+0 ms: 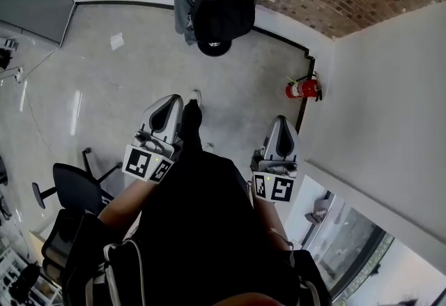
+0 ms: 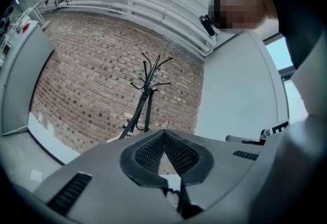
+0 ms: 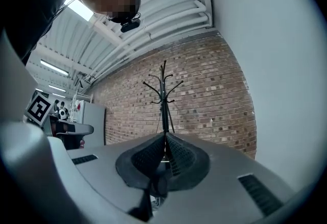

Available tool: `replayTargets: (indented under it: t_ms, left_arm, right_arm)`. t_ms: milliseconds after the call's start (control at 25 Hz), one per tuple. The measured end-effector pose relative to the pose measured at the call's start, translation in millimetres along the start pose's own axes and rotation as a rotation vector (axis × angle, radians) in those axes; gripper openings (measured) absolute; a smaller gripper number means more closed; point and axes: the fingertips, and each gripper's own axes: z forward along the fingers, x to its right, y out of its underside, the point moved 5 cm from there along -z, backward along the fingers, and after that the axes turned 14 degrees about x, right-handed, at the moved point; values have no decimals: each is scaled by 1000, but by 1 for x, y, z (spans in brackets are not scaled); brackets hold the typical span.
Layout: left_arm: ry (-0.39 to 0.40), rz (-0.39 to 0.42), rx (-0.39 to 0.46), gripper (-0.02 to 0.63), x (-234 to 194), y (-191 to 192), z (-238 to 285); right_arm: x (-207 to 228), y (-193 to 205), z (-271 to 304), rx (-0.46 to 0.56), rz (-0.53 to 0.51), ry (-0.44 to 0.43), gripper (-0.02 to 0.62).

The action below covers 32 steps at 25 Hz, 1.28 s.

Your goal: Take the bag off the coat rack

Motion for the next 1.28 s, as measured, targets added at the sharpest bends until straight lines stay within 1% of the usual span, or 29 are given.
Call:
replayTargets:
  t_ms: [80,160,360,480,600,720,800,880,960,1040,1160,1280]
  left_arm:
    - [-24,-9,-3,18,-14,1,20]
    - [-31,-10,-8,18,-26,2,39]
    - [-20,-12,2,18,-52,-3,83]
    - [6,-10,29,18,-66,-10,110]
    - [51,-19,29,18,-81,-9,140]
    - [78,-16,23,18,-92,-5,170]
    - [116,-25,23,18,-89,-3,191]
    - [151,-33,37,18,-83,-4,212]
    - [144,-20,62,18,-81,-6,230]
    - [114,9,72,18,-80,-3,244]
    - [61,46,54,20,-79,8,264]
    - [4,76,44,21,-83,15,280]
  right_arm:
    - [3,6,26,-12,1,-8,20]
    - [2,10,52,-12,3,-22,20]
    - [-8,16,106,-21,6,-74,20]
    - [-11,18,137,-17,-13,-76,20]
    - [-2,19,169,6,-38,-41,20]
    - [16,20,198,33,-67,20,20]
    - [27,20,212,47,-99,71,20]
    - [33,25,227,49,-100,91,20]
    - [33,31,244,45,-65,66,21]
    - [33,38,260,39,-35,11,21]
    - [41,42,286,29,-14,-79,21]
    - [53,42,312,28,-18,-158,21]
